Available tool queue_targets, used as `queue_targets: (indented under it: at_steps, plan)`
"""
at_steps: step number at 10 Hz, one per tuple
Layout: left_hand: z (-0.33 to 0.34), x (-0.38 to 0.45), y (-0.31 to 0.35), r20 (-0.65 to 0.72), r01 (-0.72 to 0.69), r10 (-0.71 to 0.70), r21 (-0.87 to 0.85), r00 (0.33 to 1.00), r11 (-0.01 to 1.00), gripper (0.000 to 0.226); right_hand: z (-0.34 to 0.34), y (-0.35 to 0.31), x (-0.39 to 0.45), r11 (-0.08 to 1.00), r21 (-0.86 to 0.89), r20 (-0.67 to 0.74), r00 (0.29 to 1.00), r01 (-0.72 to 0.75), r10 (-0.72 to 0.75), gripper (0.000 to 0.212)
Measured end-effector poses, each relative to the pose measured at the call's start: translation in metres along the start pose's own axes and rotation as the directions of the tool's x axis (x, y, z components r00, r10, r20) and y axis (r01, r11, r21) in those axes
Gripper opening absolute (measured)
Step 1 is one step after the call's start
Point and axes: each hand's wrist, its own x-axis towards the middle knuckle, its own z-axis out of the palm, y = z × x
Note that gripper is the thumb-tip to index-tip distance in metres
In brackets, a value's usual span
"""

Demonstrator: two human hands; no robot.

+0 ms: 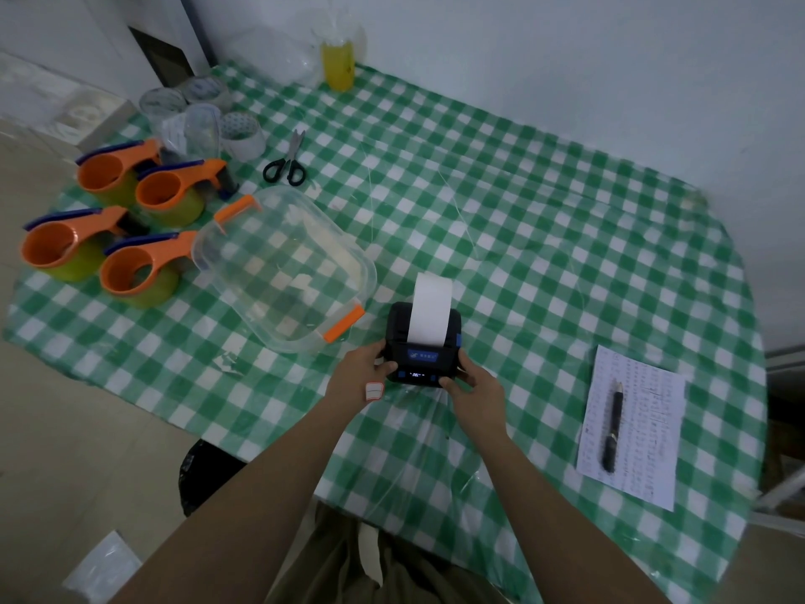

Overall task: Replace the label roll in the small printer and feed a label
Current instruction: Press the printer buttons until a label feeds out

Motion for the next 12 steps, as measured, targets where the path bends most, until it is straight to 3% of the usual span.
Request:
queue_targets:
  at_steps: [6, 9, 10, 12]
  plan:
    - [0.0, 0.001, 0.0, 0.011, 0.0, 0.0, 0.003, 1.0, 1.0, 0.038, 0.0, -0.002, -0.001, 1.0, -0.019, 0.001, 1.0, -0.011, 0.011, 0.059]
    - [0.0, 0.0, 0.001, 0.018, 0.01, -0.009, -0.03, 1.0, 1.0, 0.039, -0.004, -0.006, -0.002, 0.998, 0.05, 0.021, 0.999, -0.046, 0.045, 0.06]
    - [-0.004, -0.001, 0.005, 0.031, 0.019, -0.018, -0.019, 0.999, 1.0, 0.038, -0.009, -0.012, -0.003, 0.98, 0.172, 0.035, 0.995, -0.097, 0.093, 0.06]
    - [-0.009, -0.004, 0.013, 0.042, 0.075, -0.077, 0.064, 0.996, 0.995, 0.04, -0.014, -0.027, -0.009, 0.988, 0.128, 0.013, 0.996, -0.092, 0.091, 0.053]
